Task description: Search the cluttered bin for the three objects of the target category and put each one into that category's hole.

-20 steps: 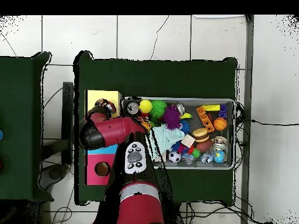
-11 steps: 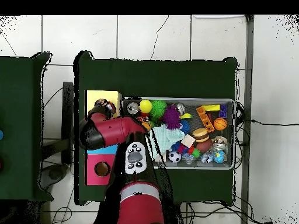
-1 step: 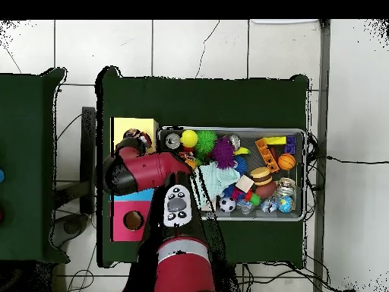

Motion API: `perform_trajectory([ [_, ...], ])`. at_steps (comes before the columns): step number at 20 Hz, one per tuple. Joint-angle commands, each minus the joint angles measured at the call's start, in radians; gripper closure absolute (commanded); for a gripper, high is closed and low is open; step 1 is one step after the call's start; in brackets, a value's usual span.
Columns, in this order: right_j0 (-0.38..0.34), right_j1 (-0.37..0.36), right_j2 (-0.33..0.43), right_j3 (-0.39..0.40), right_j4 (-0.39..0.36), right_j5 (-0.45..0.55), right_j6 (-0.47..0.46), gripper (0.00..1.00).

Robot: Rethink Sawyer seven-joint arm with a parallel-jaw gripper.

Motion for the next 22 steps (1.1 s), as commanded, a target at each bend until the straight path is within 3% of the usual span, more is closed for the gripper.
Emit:
perform_trajectory([
  [1, -0.040, -0.009, 0.026, 0.038, -0.007, 0.125, 0.111, 1.00],
  [6, -0.028, -0.176, 0.026, -0.040, 0.017, 0.397, 0.016, 1.00],
  [10, -0.059, -0.240, 0.048, -0.056, 0.025, 0.545, -0.017, 1.00],
  [22, -0.116, -0.274, 0.112, -0.012, -0.006, 0.550, -0.006, 1.00],
])
